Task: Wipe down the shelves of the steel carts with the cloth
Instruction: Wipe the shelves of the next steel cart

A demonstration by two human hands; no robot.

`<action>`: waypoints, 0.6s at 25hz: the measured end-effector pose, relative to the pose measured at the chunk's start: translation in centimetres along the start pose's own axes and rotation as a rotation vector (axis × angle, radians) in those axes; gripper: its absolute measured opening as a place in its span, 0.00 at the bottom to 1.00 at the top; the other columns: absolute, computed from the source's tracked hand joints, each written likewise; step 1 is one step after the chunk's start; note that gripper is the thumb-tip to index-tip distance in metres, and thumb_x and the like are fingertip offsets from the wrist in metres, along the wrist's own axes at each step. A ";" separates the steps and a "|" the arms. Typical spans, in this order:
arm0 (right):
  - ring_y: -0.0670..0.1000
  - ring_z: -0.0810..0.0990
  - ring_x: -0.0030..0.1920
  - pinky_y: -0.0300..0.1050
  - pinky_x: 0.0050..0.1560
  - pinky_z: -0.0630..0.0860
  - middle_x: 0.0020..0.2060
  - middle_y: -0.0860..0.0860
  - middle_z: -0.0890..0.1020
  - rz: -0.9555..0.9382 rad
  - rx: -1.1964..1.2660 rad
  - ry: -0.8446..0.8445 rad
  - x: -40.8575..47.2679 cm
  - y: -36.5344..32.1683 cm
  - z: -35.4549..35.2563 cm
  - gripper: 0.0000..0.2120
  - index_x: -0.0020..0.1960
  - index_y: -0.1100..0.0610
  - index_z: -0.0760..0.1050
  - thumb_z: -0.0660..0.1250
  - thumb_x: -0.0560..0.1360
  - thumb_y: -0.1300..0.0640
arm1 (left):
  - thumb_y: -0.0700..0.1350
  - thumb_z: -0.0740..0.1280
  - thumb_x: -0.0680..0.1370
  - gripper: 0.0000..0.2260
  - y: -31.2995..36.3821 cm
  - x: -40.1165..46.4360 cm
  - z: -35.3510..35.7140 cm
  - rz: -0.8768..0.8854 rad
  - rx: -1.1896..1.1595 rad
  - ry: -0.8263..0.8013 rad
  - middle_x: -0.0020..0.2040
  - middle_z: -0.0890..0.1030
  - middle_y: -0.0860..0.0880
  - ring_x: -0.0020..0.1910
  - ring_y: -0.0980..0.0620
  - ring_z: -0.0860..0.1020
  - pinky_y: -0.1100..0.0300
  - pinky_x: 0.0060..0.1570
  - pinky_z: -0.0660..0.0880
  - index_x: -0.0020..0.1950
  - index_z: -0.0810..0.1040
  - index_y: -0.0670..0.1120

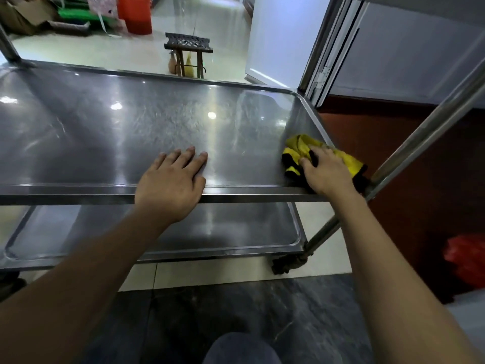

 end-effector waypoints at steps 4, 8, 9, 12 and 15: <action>0.57 0.61 0.79 0.55 0.78 0.58 0.79 0.56 0.64 -0.075 -0.018 -0.036 -2.0 0.3 -0.2 0.26 0.79 0.49 0.64 0.59 0.82 0.43 | 0.54 0.47 0.84 0.26 -0.1 -0.4 0.1 0.018 0.013 -0.014 0.82 0.58 0.49 0.81 0.46 0.57 0.48 0.80 0.53 0.83 0.55 0.53; 0.57 0.58 0.80 0.54 0.79 0.52 0.79 0.59 0.62 -0.028 -0.053 -0.100 0.6 -0.2 -1.5 0.27 0.80 0.55 0.60 0.57 0.84 0.45 | 0.55 0.44 0.83 0.27 -0.1 -0.1 0.2 0.027 0.047 0.002 0.82 0.59 0.48 0.80 0.45 0.59 0.47 0.79 0.55 0.82 0.57 0.53; 0.57 0.59 0.79 0.54 0.79 0.54 0.79 0.59 0.63 -0.023 -0.031 -0.075 -0.2 -0.6 -1.2 0.27 0.80 0.55 0.61 0.57 0.84 0.46 | 0.55 0.44 0.83 0.27 -0.1 -0.1 0.3 0.024 0.054 0.010 0.82 0.61 0.48 0.80 0.45 0.60 0.47 0.79 0.56 0.82 0.58 0.53; 0.60 0.68 0.74 0.56 0.74 0.65 0.74 0.58 0.71 -0.081 0.007 0.056 -5.4 -1.7 -0.8 0.24 0.76 0.55 0.69 0.61 0.82 0.48 | 0.56 0.38 0.80 0.30 -0.1 -0.3 0.5 0.022 0.043 0.005 0.81 0.62 0.48 0.79 0.44 0.61 0.47 0.79 0.56 0.81 0.59 0.53; 0.62 0.73 0.69 0.57 0.69 0.69 0.69 0.59 0.76 -0.124 0.010 0.117 -8.1 -4.2 -1.0 0.22 0.72 0.57 0.73 0.63 0.81 0.50 | 0.57 0.36 0.80 0.31 -0.1 -0.3 0.8 0.008 0.013 -0.002 0.82 0.60 0.48 0.80 0.45 0.59 0.47 0.79 0.53 0.81 0.57 0.53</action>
Point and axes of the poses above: each hand's wrist, its own x-axis towards the middle knuckle, its own z-axis out of the palm, y = z × x, the point moved 8 cm from there along x, towards the middle knuckle
